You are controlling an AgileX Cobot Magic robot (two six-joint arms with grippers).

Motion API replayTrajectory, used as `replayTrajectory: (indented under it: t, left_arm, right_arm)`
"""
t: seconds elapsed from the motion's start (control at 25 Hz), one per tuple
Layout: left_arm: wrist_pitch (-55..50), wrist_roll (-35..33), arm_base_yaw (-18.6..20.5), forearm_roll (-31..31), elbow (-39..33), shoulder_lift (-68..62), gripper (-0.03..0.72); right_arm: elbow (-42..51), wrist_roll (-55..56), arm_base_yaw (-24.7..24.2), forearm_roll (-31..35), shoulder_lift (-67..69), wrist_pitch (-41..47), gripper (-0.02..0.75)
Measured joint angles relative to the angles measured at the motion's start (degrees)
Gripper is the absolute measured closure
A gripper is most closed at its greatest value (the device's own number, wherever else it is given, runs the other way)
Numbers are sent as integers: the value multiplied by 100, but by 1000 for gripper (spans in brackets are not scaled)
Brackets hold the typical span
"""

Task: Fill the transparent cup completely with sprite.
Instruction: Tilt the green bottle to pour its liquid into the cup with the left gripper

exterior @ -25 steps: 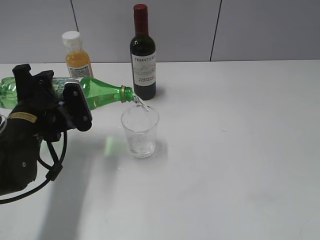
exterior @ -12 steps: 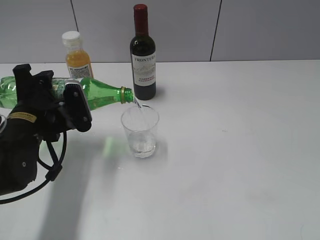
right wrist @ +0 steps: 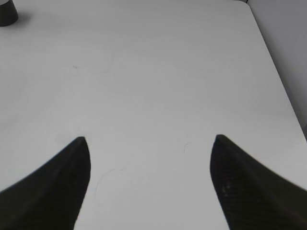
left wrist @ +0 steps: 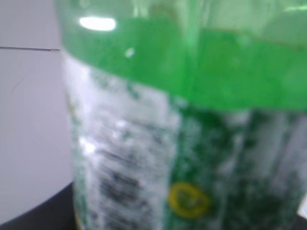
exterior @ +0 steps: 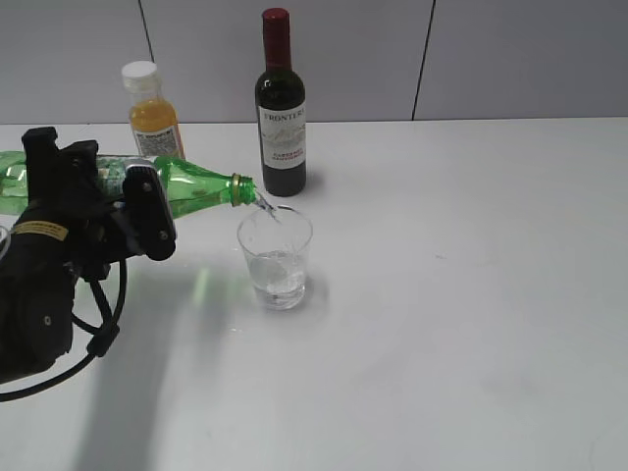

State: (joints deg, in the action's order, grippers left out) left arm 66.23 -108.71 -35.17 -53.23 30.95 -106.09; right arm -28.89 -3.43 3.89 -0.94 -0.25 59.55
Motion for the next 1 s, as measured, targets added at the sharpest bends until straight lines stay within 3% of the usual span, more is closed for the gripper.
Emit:
replayTrajectory:
  t: [1.0]
  left_arm:
    - [40, -201, 0, -13, 0, 0, 245]
  right_arm:
    - [0, 0, 0, 0, 0, 0, 146]
